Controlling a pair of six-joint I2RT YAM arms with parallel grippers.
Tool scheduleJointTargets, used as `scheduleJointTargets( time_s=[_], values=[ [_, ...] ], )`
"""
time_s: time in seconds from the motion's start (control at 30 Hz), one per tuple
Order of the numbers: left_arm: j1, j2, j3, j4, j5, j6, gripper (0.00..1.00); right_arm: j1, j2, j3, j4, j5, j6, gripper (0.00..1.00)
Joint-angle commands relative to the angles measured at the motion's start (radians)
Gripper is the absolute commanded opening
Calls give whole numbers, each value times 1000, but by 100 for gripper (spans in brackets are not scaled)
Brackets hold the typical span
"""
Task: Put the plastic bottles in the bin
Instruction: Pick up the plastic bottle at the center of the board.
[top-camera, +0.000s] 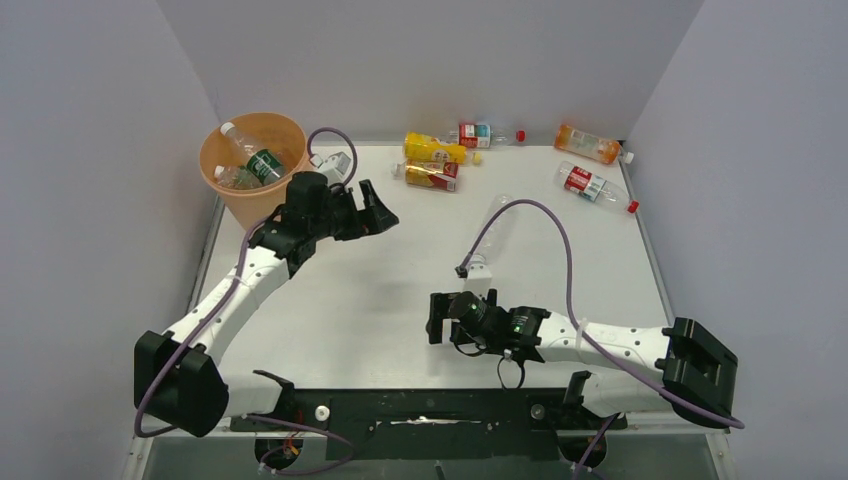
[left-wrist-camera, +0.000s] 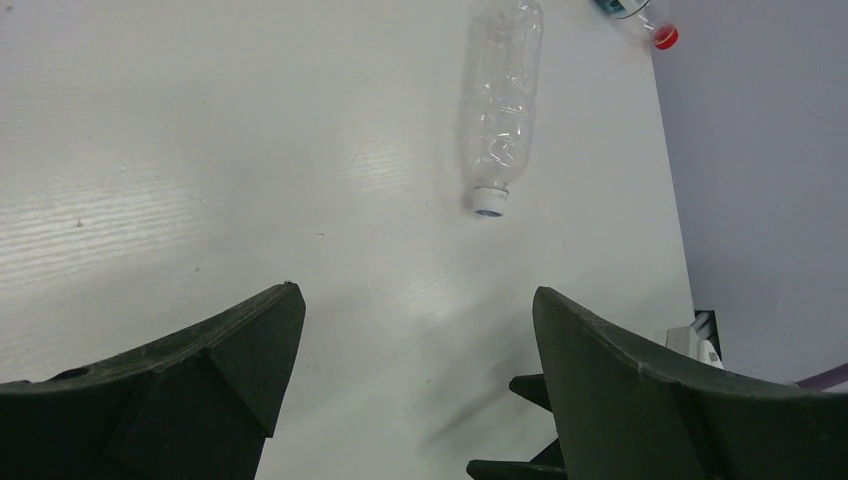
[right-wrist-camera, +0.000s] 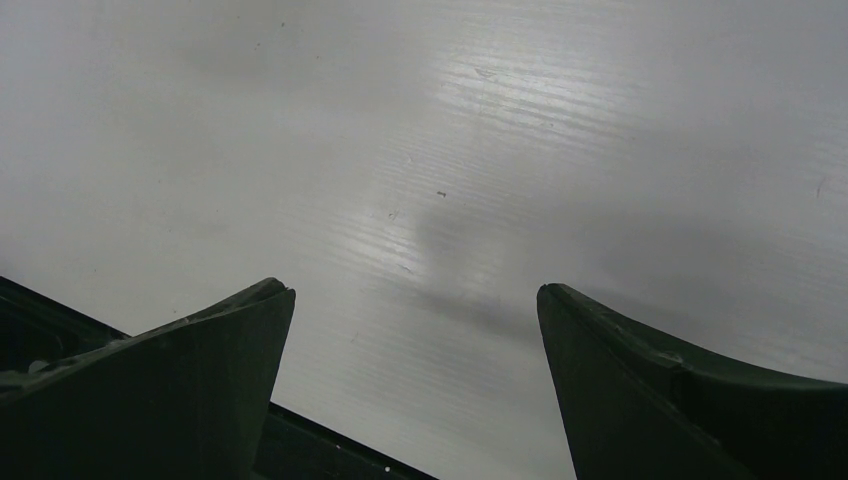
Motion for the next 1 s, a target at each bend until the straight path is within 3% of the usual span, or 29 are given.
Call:
scheduleJointTargets(
  time_s=[0.0,0.3,0.43,0.7,0.97],
  values=[
    [-19,-80,-12,26,-16,-10,86,-1,-18,-14,56,-3,21,98],
    [-42,-109,-99,90,-24,-59,86,0,-58,-38,32,4,46,98],
    [-64,-92,-105,107,-34,-65,86,-27,-106,-25,-67,60,73,98],
    [-79,-82,-105,131,-35,-57,86,-364,-181,40,-126,-56,-118,98],
    [-79,-74,-104,123,-25,-40,86,-552,-136,149,-92,-107,-269,98]
  ],
)
